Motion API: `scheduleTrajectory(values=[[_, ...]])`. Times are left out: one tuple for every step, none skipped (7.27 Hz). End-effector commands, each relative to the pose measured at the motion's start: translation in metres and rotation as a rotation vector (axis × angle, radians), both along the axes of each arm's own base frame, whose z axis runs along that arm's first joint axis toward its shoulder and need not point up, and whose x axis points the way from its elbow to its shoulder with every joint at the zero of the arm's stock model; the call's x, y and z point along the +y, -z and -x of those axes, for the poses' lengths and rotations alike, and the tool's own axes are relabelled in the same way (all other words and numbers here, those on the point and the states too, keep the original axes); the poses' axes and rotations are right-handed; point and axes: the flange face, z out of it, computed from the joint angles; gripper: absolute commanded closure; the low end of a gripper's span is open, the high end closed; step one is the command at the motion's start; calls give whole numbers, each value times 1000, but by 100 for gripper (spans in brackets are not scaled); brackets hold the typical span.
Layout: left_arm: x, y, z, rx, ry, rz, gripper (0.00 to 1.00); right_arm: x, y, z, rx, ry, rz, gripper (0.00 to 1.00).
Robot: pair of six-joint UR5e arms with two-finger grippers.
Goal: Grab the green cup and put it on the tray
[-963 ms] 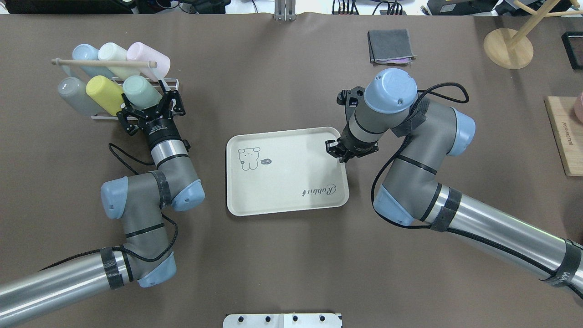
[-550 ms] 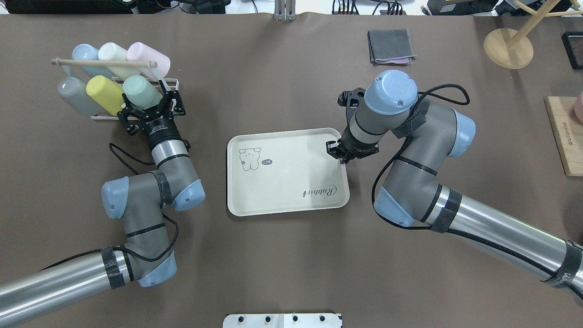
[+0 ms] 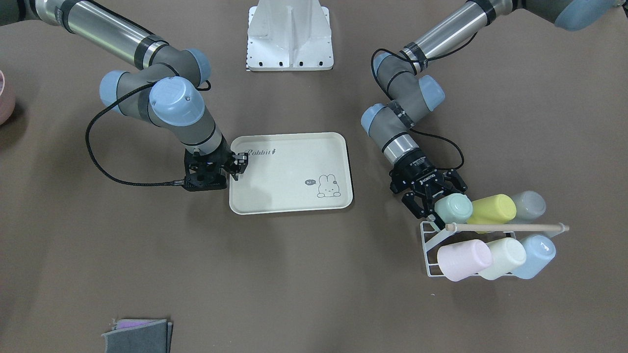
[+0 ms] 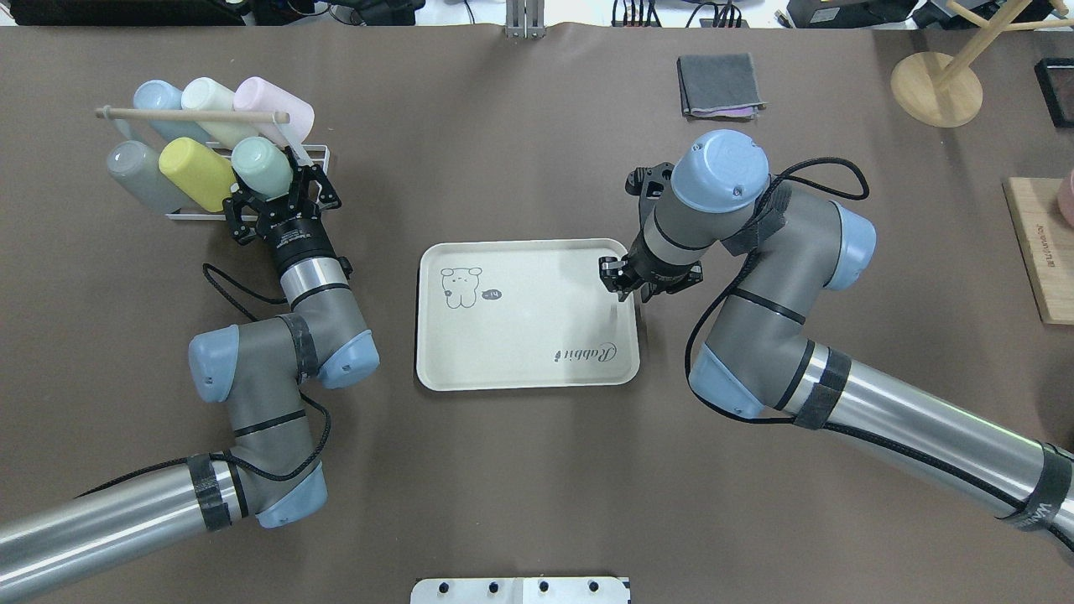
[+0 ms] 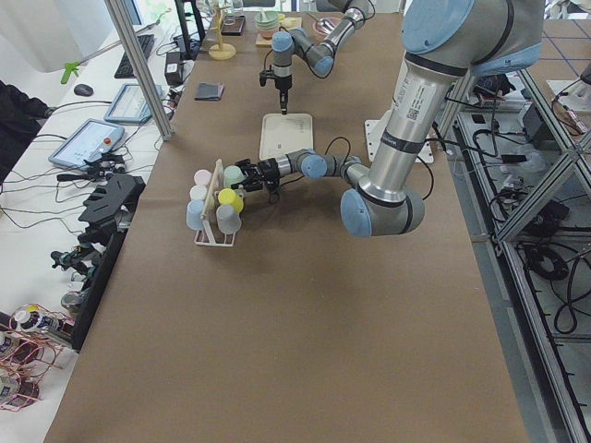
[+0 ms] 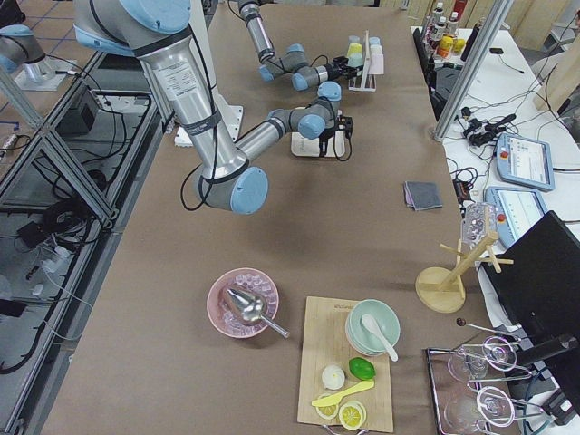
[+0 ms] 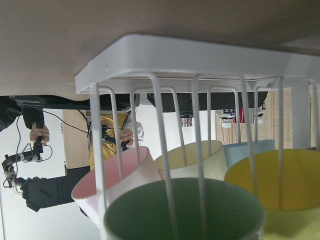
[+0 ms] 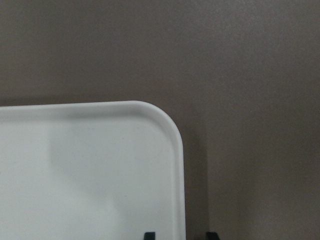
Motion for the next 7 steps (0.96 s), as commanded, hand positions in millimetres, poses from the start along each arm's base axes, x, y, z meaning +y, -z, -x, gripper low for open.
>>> scheduleTrajectory(values=[[0,1,0,3,0,-2,69,0,-1,-2,2,3,-7,1],[1,5,1,12,0,-5,82,-7,-14,-15,16,-11,-3,1],[-2,5,5,10,6,-6,82,-27,-23,-41,24,-26,-11,1],[-3,3,6,10,8,-6,83,-50,-42,-75,46,-9,-58,1],[-4,6,9,37,11,-18,86,-69,-67,-116,57,11,-82,1],[-4,8,10,41,13,-22,86,-87,-98,-168,71,25,-104,1],[-4,7,11,39,12,-20,86,-98,-131,-220,83,34,-116,0]])
